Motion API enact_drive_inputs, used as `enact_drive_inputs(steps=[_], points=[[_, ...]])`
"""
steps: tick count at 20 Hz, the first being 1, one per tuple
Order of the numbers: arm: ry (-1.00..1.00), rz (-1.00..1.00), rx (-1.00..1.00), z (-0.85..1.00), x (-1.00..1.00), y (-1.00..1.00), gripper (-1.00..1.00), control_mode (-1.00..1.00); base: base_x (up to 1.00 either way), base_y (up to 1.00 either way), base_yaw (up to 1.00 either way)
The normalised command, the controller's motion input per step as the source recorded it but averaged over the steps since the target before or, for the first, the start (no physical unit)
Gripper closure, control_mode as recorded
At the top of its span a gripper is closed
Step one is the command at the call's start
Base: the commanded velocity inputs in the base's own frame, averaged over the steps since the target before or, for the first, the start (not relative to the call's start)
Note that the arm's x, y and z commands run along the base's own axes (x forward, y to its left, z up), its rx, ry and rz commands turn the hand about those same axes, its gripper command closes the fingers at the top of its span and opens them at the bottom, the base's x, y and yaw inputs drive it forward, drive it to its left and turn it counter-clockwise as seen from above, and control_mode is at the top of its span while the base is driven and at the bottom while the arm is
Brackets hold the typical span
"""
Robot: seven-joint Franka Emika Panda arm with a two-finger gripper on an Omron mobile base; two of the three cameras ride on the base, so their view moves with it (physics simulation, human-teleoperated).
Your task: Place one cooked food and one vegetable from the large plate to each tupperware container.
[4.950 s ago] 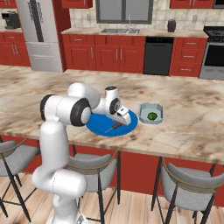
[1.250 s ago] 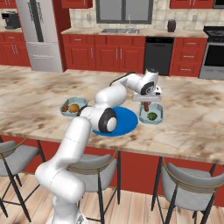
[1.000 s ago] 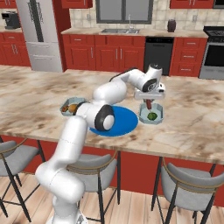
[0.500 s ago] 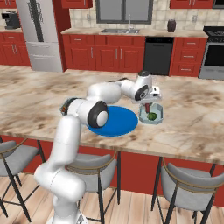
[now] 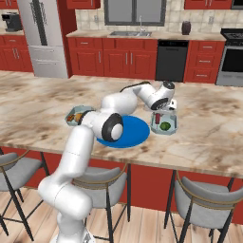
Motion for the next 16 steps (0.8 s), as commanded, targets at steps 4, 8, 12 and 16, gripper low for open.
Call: enact_drive_inputs(steps=[4,8,12,16], points=[[0.0,0.0,0.0,-0.03,0.04,0.0,1.0,-1.0,0.0,0.0,0.0],[0.08,-0.07,0.0,-0.18,0.22,0.0,1.0,-1.0,0.0,0.0,0.0],[0.07,-0.06,0.0,-0.28,0.23,0.0,1.0,-1.0,0.0,0.0,0.0],[0.0,-0.02,0.0,-0.09,0.12,0.0,1.0,-1.0,0.0,0.0,0.0]])
